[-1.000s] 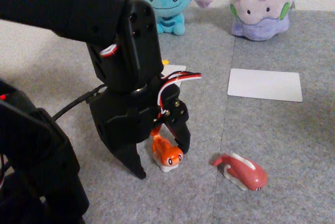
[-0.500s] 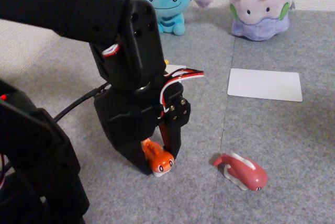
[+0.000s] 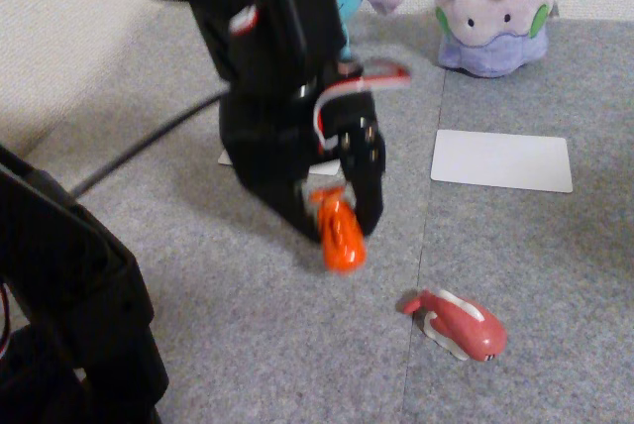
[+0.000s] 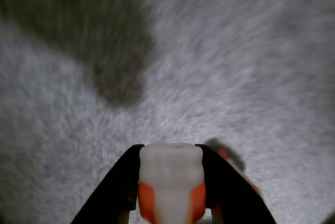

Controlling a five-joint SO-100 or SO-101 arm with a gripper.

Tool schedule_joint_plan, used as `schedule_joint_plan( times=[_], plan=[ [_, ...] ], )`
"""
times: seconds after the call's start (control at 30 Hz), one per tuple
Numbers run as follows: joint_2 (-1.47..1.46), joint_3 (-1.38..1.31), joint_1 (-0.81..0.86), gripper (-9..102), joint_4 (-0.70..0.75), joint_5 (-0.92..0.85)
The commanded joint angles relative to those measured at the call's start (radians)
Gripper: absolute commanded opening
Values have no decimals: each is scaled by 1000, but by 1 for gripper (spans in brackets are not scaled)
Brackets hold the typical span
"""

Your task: Wooper wants to eat egg sudhi, and Goomy wants to eat shrimp sushi

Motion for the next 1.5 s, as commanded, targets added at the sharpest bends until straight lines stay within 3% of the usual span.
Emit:
schedule_joint_plan(
  times=[0.0, 0.2, 0.5, 1.17, 1.47],
  plan=[
    [-2, -120, -37, 2, 43, 94],
    [-6, -258, -67, 2, 64, 198],
    [-52, -370, -51, 2, 43, 218],
    [-822, -1160, 41, 3, 72, 244],
    [-1068, -1393, 43, 3, 103, 242]
  ],
)
